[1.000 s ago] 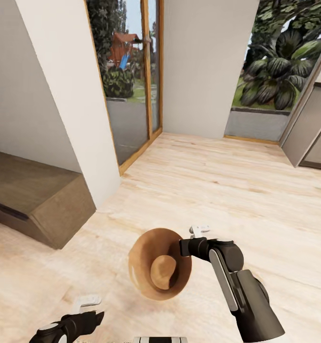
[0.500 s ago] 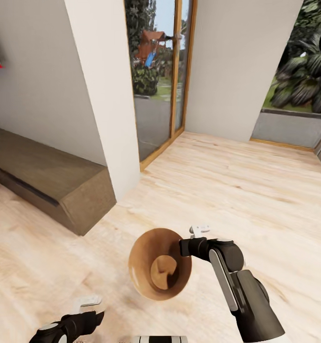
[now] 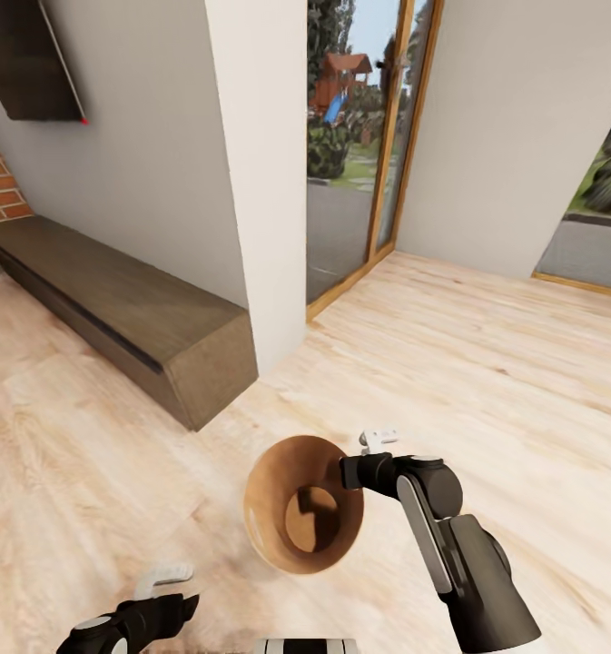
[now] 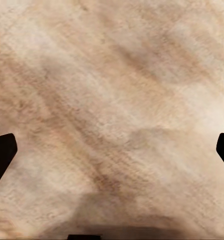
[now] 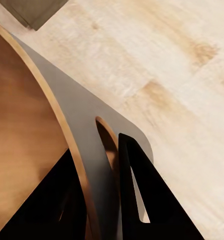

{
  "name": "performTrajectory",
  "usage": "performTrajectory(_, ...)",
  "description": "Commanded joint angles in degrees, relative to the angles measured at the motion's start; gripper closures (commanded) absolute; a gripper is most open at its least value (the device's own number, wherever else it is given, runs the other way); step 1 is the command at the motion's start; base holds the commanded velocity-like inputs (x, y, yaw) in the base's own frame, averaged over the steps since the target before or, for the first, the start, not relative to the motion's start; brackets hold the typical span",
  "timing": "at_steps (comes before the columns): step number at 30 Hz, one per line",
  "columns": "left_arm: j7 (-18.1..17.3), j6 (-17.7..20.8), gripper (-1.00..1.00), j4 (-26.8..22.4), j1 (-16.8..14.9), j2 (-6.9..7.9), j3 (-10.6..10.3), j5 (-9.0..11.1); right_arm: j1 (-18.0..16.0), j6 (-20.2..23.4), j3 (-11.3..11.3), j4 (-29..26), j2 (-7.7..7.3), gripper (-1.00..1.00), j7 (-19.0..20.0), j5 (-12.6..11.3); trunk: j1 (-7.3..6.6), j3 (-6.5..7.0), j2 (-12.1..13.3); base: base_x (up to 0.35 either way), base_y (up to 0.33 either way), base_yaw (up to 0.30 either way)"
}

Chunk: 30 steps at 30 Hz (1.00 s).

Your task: Put the three can of soda from the living room inside the tash can in the kitchen.

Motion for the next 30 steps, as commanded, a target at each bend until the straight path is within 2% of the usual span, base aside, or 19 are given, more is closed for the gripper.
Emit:
performTrajectory(1, 0.0, 0.0, -1.00, 0.0, 0.0, 0.01, 0.0, 0.0, 0.0, 0.0, 0.0, 0.0, 0.03, 1.00, 0.1, -1.5, -0.01, -0.03, 0.0, 0.000, 0.000, 0.300)
performTrajectory(12, 0.2, -0.2, -1.00, 0.0, 0.0, 1.35, 0.4, -0.2, 0.0, 0.0, 0.1, 0.0, 0.09, 1.00, 0.1, -1.5, -0.01, -0.45, 0.0, 0.000, 0.000, 0.300)
performTrajectory(16, 0.0, -0.1, -1.00, -0.4, 0.0, 1.44, 2.5, 0.0, 0.0, 0.0, 0.1, 0.0, 0.05, 1.00, 0.1, -1.6, -0.01, -0.61, 0.0, 0.000, 0.000, 0.300)
performTrajectory(30, 0.0, 0.1, -1.00, -0.2, 0.0, 1.26, 3.1, 0.0, 0.0, 0.0, 0.1, 0.0, 0.00, 1.00, 0.2, -1.8, -0.01, -1.14, 0.0, 0.000, 0.000, 0.298)
